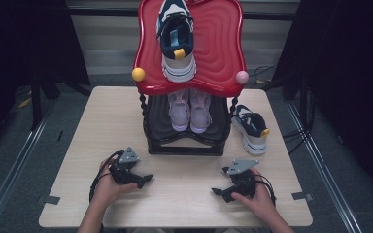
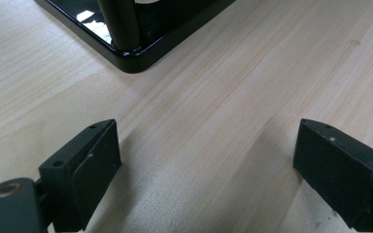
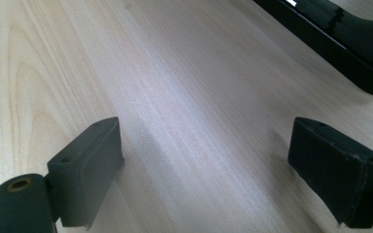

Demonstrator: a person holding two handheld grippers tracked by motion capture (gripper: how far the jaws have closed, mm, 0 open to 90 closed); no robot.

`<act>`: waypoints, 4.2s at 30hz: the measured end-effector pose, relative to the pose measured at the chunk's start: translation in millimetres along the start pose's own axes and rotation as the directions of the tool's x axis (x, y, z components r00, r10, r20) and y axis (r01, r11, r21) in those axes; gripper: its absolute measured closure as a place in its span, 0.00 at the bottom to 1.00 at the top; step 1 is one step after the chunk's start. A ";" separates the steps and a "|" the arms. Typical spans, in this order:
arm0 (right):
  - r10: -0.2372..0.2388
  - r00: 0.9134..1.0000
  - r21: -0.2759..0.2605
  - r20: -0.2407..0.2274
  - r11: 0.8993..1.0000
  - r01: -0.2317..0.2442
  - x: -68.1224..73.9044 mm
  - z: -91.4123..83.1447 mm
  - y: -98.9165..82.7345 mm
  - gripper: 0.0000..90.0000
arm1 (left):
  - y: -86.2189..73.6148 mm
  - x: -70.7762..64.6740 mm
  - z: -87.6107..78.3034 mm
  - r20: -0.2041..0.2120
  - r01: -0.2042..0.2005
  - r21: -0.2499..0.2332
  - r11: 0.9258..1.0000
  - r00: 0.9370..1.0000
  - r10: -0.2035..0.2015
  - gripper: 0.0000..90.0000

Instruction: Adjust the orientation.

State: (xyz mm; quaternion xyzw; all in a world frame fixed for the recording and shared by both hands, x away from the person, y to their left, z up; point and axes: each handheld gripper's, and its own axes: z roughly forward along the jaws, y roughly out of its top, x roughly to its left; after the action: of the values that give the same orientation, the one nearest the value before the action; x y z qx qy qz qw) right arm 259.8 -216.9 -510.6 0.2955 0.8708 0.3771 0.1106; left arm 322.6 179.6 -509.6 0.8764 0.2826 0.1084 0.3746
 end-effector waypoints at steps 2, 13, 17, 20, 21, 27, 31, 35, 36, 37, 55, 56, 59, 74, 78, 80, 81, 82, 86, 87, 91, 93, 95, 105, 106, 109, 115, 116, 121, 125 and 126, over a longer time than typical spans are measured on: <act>-0.004 1.000 -0.002 -0.001 1.000 0.004 -0.3 0.2 0.0 0.13 | 0.0 -0.1 0.0 -0.001 0.000 0.000 1.000 1.000 0.000 0.10; 0.000 1.000 0.006 -0.001 1.000 0.000 -0.7 -0.6 1.2 0.16 | -0.1 -1.3 -0.4 -0.005 0.000 0.006 1.000 1.000 0.000 0.09; 0.009 1.000 0.044 -0.007 0.999 -0.008 -4.5 -4.0 4.2 0.18 | -0.1 -1.3 -0.4 -0.005 0.000 0.006 1.000 1.000 0.000 0.09; 0.022 0.999 0.061 -0.025 0.998 -0.021 -9.5 -7.6 4.2 0.20 | -0.2 -1.6 -0.2 -0.001 0.002 0.007 1.000 1.000 -0.002 0.09; 0.017 1.000 0.075 -0.023 0.997 -0.015 -11.3 -9.6 4.1 0.21 | -0.2 -1.6 -0.2 -0.001 0.002 0.007 1.000 1.000 -0.002 0.09; 0.010 1.000 0.119 -0.028 0.993 -0.006 -19.7 -21.1 2.3 0.21 | -0.2 -1.7 -0.2 -0.002 0.002 0.007 1.000 1.000 -0.002 0.09; 0.002 1.000 0.146 -0.024 0.989 0.001 -26.9 -35.6 5.3 0.21 | 0.0 -1.9 0.0 0.001 0.002 0.010 1.000 1.000 -0.002 0.08; -0.005 1.000 0.188 -0.030 0.982 0.011 -38.3 -51.4 7.1 0.21 | 0.1 -1.8 0.4 0.005 -0.002 0.008 1.000 1.000 0.002 0.07; -0.004 1.000 0.191 -0.029 0.981 0.009 -40.9 -54.3 7.4 0.22 | 0.1 -1.8 0.5 0.006 -0.002 0.008 1.000 1.000 0.002 0.07; -0.004 0.999 0.201 -0.032 0.980 0.010 -43.6 -56.8 7.7 0.22 | 0.1 -1.8 0.5 0.006 -0.001 0.008 1.000 1.000 0.001 0.07; -0.041 0.998 0.368 -0.047 0.928 0.056 -68.0 -77.3 13.8 0.25 | -1.2 -3.5 -0.8 -0.001 0.007 0.008 1.000 1.000 -0.007 0.07; -0.039 0.998 0.381 -0.050 0.923 0.055 -68.3 -77.8 14.8 0.26 | -1.3 -3.5 -0.8 -0.001 0.007 0.008 1.000 1.000 -0.007 0.07; -0.064 0.997 0.407 -0.046 0.910 0.077 -72.2 -80.5 18.1 0.26 | -1.3 -3.5 -0.8 -0.001 0.007 0.008 1.000 1.000 -0.007 0.07; -0.068 0.998 0.491 -0.010 0.869 0.064 -99.4 -101.4 34.0 0.26 | -1.3 -3.5 -0.8 -0.001 0.007 0.008 1.000 1.000 -0.007 0.07; -0.069 0.998 0.503 0.001 0.862 0.059 -107.4 -103.6 38.9 0.26 | -1.1 -3.3 -0.9 -0.002 0.003 0.009 1.000 1.000 -0.003 0.07; -0.068 0.998 0.518 -0.002 0.853 0.059 -113.4 -103.1 40.1 0.26 | -1.1 -3.3 -0.8 -0.002 0.002 0.009 1.000 1.000 -0.002 0.07; -0.061 0.998 0.527 0.005 0.848 0.049 -115.5 -102.5 41.0 0.26 | -1.1 -3.3 -0.8 -0.002 0.002 0.009 1.000 1.000 -0.002 0.06; -0.063 0.998 0.538 0.007 0.842 0.049 -117.7 -102.4 42.3 0.26 | -1.1 -3.3 -0.8 -0.002 0.002 0.009 1.000 1.000 -0.002 0.06; -0.085 0.996 0.534 0.009 0.843 0.067 -126.3 -103.8 50.1 0.26 | -1.1 -3.3 -0.8 -0.001 0.001 0.010 1.000 1.000 -0.001 0.06; -0.079 0.997 0.532 0.026 0.845 0.054 -126.9 -104.3 52.6 0.26 | -1.1 -3.3 -0.7 0.000 0.001 0.010 1.000 1.000 -0.001 0.06; -0.092 0.995 0.531 0.047 0.846 0.053 -133.6 -104.9 59.1 0.27 | -1.0 -3.3 -0.6 0.001 -0.001 0.011 1.000 1.000 0.001 0.06; -0.102 0.993 0.535 0.053 0.843 0.058 -136.8 -104.2 61.2 0.27 | -1.0 -3.4 -0.6 0.002 -0.001 0.011 1.000 1.000 0.001 0.06; -0.113 0.991 0.539 0.069 0.840 0.059 -140.3 -103.6 63.7 0.26 | -1.1 -3.8 -0.3 0.004 0.004 0.007 1.000 1.000 -0.004 0.05; -0.201 0.968 0.492 0.149 0.864 0.104 -157.6 -100.2 78.3 0.26 | -1.0 -4.3 0.3 0.005 0.001 0.010 1.000 1.000 -0.001 0.04; -0.205 0.967 0.482 0.149 0.869 0.110 -159.3 -98.4 79.0 0.26 | -0.9 -4.3 0.3 0.004 0.000 0.010 1.000 1.000 0.000 0.03; -0.201 0.970 0.488 0.140 0.866 0.109 -161.0 -89.5 78.8 0.28 | -0.7 -4.4 0.2 0.003 -0.001 0.013 1.000 1.000 0.001 0.03; -0.280 0.952 0.520 0.124 0.835 0.178 -156.6 -72.5 76.8 0.49 | -0.7 -4.1 0.4 0.006 -0.005 0.014 1.000 1.000 0.005 0.02; -0.297 0.946 0.522 0.132 0.832 0.189 -156.0 -72.9 77.9 0.55 | -0.6 -4.1 0.4 0.006 -0.006 0.014 1.000 1.000 0.006 0.02; -0.263 0.963 0.531 0.065 0.826 0.189 -148.4 -75.0 83.0 0.77 | -0.6 -4.2 0.6 0.010 -0.005 0.014 1.000 1.000 0.005 0.02; -0.221 0.975 0.549 0.014 0.817 0.177 -136.0 -79.1 85.8 0.83 | -0.7 -4.4 0.6 0.011 -0.003 0.016 1.000 1.000 0.003 0.02; -0.207 0.978 0.556 0.013 0.815 0.165 -131.6 -80.7 84.9 0.83 | -0.7 -4.4 0.6 0.011 -0.003 0.016 1.000 1.000 0.003 0.02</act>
State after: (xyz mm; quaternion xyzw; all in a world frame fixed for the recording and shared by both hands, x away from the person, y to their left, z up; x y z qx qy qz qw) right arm 368.3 -297.4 -397.4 0.2418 0.9624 0.0865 0.0885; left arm 319.0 177.2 -510.4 0.8804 0.2801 0.1018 0.3690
